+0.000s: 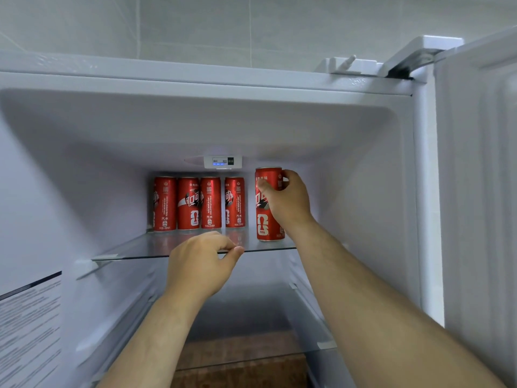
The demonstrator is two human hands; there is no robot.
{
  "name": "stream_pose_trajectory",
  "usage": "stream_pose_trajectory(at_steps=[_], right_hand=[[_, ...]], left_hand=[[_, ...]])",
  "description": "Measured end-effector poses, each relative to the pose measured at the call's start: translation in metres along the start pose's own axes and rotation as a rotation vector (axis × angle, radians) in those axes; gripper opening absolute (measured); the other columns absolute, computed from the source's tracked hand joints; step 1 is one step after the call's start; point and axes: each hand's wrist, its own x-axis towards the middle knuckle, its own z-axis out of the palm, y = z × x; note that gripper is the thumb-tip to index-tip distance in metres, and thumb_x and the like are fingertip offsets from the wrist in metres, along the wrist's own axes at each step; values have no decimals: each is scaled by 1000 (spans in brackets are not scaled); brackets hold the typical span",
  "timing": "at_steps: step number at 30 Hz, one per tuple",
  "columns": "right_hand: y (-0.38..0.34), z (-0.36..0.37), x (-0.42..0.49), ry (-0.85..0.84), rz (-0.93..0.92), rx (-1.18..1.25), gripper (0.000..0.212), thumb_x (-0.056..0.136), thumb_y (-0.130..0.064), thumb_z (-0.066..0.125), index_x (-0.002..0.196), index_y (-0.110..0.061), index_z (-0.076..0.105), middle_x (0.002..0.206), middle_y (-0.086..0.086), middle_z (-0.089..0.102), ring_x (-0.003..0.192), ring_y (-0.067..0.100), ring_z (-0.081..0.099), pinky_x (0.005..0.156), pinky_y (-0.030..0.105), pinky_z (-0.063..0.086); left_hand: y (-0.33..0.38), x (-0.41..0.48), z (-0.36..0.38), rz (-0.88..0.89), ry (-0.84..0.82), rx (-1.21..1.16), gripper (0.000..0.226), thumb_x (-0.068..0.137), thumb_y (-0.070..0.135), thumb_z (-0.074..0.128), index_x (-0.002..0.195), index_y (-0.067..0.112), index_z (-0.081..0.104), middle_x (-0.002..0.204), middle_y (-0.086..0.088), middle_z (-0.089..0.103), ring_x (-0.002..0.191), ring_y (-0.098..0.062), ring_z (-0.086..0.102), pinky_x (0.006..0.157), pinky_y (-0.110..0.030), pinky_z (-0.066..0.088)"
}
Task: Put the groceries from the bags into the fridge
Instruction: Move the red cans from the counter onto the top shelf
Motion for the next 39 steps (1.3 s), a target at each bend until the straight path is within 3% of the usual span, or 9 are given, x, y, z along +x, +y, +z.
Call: stream_pose_trajectory(at_steps=[5, 14, 20, 26, 39], right_hand=[[10, 7, 23, -110, 100, -102, 47, 90, -43, 65, 130, -21, 49, 126, 3, 61, 112, 25, 62, 96, 41, 48], [33, 2, 55, -368, 271, -170, 69, 85, -32, 75, 143, -23, 39, 140, 7, 54, 122, 32, 57, 102, 52, 47], [44, 11, 74, -410, 291, -166, 68, 81, -20, 79, 139, -14, 44, 134, 11, 58, 117, 33, 61, 100, 54, 49], [73, 22, 90, -327, 232, -268, 63, 74, -40, 83, 124, -11, 58, 122, 11, 68, 104, 28, 68, 95, 50, 54], [84, 40, 107, -365, 295, -297, 61, 85, -33, 75, 134, -10, 50, 130, 13, 63, 112, 31, 65, 97, 49, 52]], left_hand=[[0, 0, -1, -3, -9, 11, 23, 87, 49, 62, 92, 30, 74, 91, 17, 68, 82, -3, 58, 61, -15, 35], [-2, 6, -5, 12, -62, 23, 26, 86, 53, 60, 93, 33, 75, 92, 21, 68, 83, -1, 58, 65, -18, 37], [-6, 4, -3, 0, -60, 30, 25, 84, 55, 62, 93, 35, 75, 88, 25, 63, 79, 1, 53, 59, -10, 29], [-2, 3, -2, 0, -35, 19, 23, 82, 55, 64, 88, 37, 75, 83, 26, 61, 76, 3, 52, 59, -12, 33], [-3, 4, -3, 1, -55, 21, 23, 81, 54, 65, 88, 35, 74, 78, 26, 56, 69, 5, 50, 59, -9, 33]])
